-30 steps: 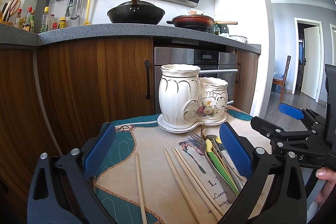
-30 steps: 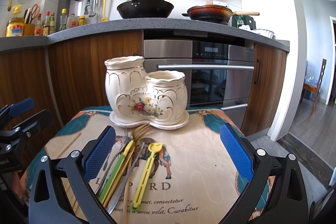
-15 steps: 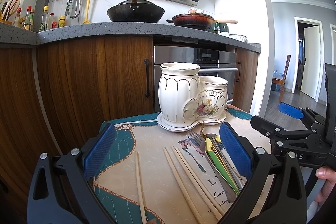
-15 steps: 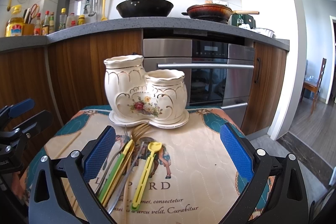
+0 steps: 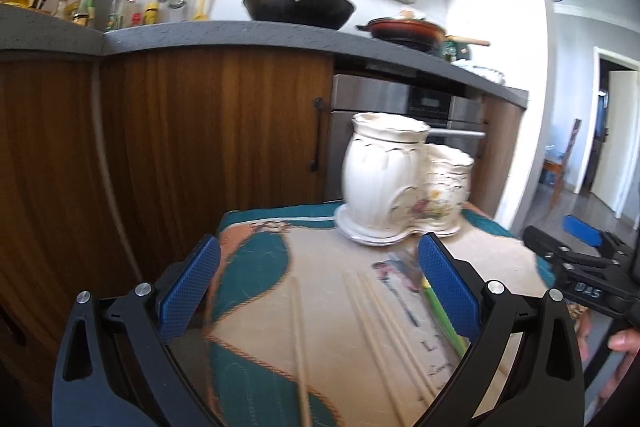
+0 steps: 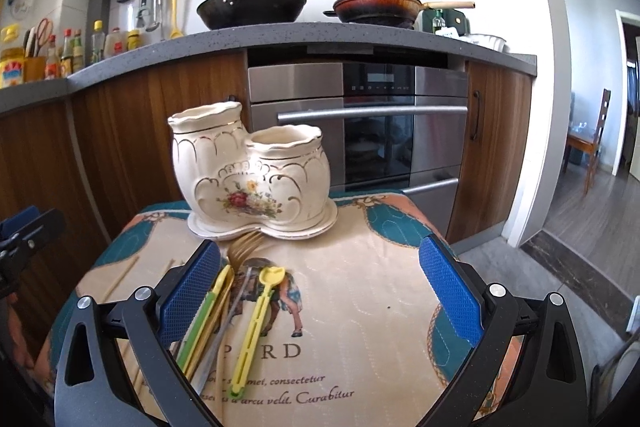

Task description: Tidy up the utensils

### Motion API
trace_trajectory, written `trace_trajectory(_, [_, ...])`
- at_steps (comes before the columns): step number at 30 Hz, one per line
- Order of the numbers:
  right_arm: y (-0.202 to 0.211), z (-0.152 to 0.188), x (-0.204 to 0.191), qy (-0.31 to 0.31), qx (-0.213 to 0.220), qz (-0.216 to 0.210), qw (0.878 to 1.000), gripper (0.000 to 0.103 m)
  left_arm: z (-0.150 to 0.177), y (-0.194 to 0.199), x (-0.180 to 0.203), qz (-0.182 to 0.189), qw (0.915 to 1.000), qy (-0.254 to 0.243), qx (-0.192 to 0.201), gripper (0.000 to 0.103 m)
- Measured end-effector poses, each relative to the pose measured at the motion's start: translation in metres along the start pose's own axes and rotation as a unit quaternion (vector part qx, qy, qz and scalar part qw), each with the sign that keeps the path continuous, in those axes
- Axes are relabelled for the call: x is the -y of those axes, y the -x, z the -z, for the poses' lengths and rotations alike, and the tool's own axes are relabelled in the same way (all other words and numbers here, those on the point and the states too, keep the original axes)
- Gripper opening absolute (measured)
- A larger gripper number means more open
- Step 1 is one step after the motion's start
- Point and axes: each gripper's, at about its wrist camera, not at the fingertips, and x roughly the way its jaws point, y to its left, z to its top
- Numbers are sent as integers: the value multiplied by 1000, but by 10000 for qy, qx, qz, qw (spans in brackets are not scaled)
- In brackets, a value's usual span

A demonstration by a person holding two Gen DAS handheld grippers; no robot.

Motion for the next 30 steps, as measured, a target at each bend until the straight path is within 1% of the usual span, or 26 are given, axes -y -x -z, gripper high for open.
trace_trajectory(3, [-5, -1, 2, -65, -228, -73, 9997, 99, -2, -5, -4, -113, 9996, 63, -257, 98])
trace_trajectory(5, [-8, -1, 4, -112, -348, -178, 9992, 99, -3, -8, -7, -52, 9991, 111, -394, 98])
trace_trajectory(7, [-9, 0, 3, -51, -476, -242, 9986, 99, -2, -11, -7, -27, 9978, 8, -669, 98])
trace_trajectory(9, [-11, 1, 1, 117, -642, -326, 9973, 99, 2, -17, -5, -27, 9951, -203, -969, 98])
trace_trajectory(11, [-14, 4, -2, 341, -853, -467, 9947, 99, 6, -22, -4, -99, 9927, -331, -1159, 98])
trace_trajectory(13, [-16, 8, -3, 462, -1006, -528, 9925, 99, 11, -28, -5, -97, 9898, -353, -1377, 97])
trace_trajectory(15, [-18, 11, -6, 617, -1128, -580, 9900, 99, 17, -34, -7, -15, 9870, -331, -1574, 97])
trace_trajectory(19, [-20, 17, -14, 976, -1198, -483, 9868, 99, 25, -40, -3, -3, 9825, -531, -1785, 97])
trace_trajectory(21, [-25, 20, -17, 1053, -1300, -463, 9848, 99, 28, -43, -2, 30, 9806, -605, -1864, 97])
trace_trajectory(22, [-29, 21, -17, 1073, -1349, -442, 9840, 99, 30, -43, -2, 36, 9799, -619, -1896, 96])
trace_trajectory(25, [-39, 22, -18, 1062, -1487, -475, 9820, 96, 35, -48, -1, 73, 9776, -683, -1989, 85])
trace_trajectory(26, [-41, 22, -18, 1032, -1505, -472, 9821, 94, 36, -49, -1, 76, 9772, -682, -2007, 85])
trace_trajectory(27, [-44, 22, -18, 1006, -1529, -460, 9820, 85, 37, -50, -2, 99, 9769, -675, -2025, 82])
trace_trajectory(28, [-48, 21, -18, 968, -1577, -440, 9818, 79, 37, -51, -3, 123, 9767, -663, -2039, 77])
trace_trajectory(29, [-52, 21, -18, 928, -1642, -433, 9811, 69, 38, -52, -3, 148, 9763, -650, -2060, 73])
trace_trajectory(30, [-56, 22, -18, 874, -1742, -436, 9799, 61, 38, -53, -3, 168, 9757, -647, -2087, 71])
